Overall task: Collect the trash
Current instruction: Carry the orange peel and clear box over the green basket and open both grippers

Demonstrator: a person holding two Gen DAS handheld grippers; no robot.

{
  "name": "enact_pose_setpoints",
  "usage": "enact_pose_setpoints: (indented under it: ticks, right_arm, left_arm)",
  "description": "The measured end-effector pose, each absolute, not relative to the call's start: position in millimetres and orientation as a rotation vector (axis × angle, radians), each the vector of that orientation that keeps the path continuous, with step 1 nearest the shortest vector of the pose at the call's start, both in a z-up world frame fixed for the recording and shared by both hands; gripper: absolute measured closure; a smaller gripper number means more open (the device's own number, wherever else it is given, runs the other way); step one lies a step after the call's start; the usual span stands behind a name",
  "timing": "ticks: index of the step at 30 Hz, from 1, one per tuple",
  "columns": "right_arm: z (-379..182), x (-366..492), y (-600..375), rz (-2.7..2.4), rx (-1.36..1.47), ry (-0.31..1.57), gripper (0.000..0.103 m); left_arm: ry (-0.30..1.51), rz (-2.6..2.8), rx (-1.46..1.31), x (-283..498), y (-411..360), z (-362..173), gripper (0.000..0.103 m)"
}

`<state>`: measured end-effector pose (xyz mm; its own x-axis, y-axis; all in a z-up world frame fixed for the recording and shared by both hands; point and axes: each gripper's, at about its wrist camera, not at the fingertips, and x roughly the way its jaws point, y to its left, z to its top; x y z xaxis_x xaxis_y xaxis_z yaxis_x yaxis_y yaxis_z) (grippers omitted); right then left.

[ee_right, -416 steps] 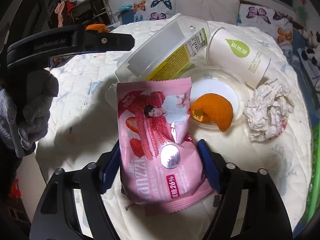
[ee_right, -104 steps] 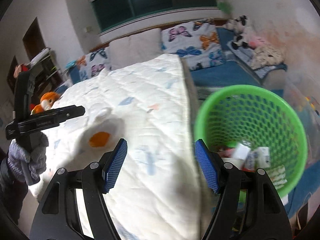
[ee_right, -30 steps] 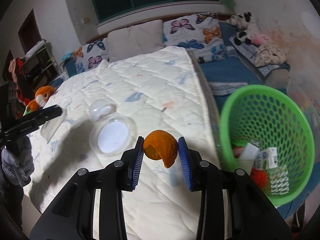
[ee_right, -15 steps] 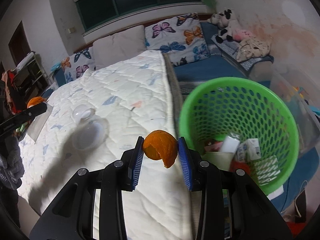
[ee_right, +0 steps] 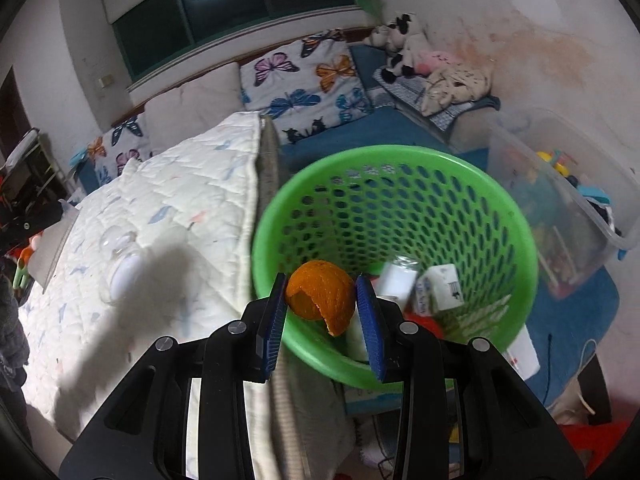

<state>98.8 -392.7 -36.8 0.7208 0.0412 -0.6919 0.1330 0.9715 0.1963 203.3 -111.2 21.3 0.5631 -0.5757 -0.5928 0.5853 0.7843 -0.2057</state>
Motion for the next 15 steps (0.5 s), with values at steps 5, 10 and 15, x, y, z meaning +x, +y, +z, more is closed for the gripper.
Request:
enact_pose_setpoints:
  ticks: [5,10,15]
  right_arm:
    - [-43.5,94.6,-413.7,-0.088,0.254,0.773,0.067]
    - [-52.9,90.8,-433.1,-0.126,0.276,0.788,0.067]
    - [-59.5,88.1,-448.4,-0.145,0.294,0.799,0.067]
  left_arm:
    - [0.696,-0.713,0.017,202.4,-135.3,23.0,0.058]
    - [0.698,-0.740,0.027,202.2,-156.1,24.9,0.058]
    - [0.703,-0.762,0.041,200.8,-173.8,24.9,0.058]
